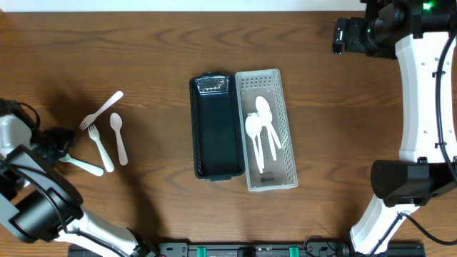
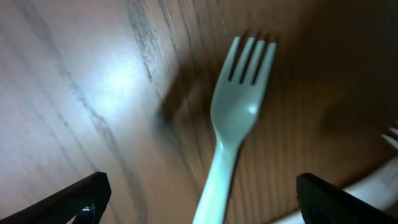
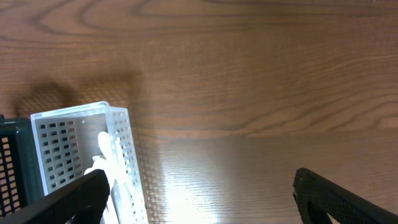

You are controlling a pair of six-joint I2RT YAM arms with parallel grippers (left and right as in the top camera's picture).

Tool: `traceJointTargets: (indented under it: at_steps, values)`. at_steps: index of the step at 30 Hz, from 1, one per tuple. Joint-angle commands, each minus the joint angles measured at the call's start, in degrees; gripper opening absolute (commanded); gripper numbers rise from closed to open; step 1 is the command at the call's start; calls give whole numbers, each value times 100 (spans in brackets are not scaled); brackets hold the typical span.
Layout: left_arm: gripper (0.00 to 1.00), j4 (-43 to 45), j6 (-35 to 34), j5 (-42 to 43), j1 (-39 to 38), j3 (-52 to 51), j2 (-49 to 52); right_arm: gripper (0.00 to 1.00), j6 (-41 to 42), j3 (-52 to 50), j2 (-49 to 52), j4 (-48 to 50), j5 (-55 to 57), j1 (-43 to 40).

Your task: Pack container

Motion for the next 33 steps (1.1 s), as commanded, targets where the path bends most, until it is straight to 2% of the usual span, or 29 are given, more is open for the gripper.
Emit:
traceJointTargets:
  at_steps: [1,13,20,30,33]
  values:
    - [98,46,-28,-87,28,59,269,98,177,-28,-28,13,142,-50]
    - [99,363,686,-20,26,55,765,97,282,-28,-28,11,162,-50]
    - [85,391,682,0,24,-68,765,97,295,-28,-28,11,164,-50]
    - [84,752,662,262,24,-570,765,95,378,-28,-28,11,273,-55]
    - [70,745,662,264,24,-581,765,88,378,-28,-28,11,271,-55]
